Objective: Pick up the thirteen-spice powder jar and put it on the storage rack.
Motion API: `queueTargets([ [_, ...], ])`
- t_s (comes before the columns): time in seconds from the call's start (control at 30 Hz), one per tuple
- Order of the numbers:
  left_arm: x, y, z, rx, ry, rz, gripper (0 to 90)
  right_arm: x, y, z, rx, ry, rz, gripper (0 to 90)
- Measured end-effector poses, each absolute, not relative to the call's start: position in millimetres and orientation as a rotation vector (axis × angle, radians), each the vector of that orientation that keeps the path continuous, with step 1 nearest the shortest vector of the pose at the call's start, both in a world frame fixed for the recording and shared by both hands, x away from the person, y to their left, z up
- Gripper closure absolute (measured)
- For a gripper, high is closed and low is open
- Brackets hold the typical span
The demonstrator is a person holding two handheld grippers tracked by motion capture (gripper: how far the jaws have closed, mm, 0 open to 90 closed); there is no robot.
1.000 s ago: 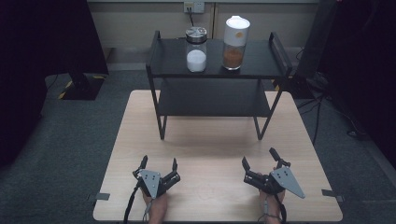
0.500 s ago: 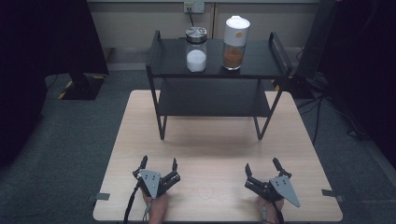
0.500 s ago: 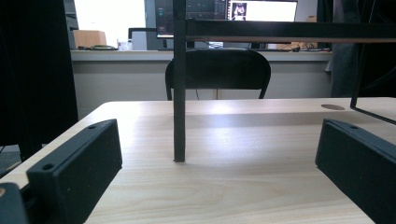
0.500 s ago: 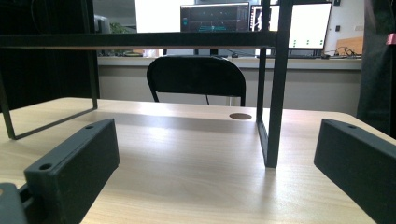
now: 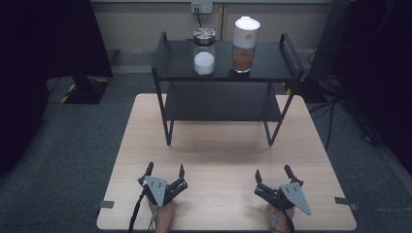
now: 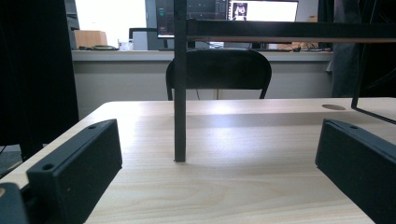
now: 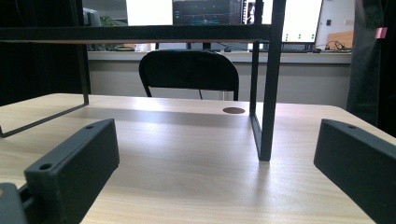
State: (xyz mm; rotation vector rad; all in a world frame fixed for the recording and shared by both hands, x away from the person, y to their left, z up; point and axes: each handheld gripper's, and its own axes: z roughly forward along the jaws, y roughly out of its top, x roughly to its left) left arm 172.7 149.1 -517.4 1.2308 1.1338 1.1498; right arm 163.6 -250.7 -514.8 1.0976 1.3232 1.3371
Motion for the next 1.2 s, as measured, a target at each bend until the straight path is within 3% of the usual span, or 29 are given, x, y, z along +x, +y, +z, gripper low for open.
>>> queueTargets([
  [1.2, 173.3, 153.1, -517.3, 1.24, 1.118, 1.132, 0.0, 164.6, -255.3, -515.0, 1.083, 1.341, 1.357, 0.0],
])
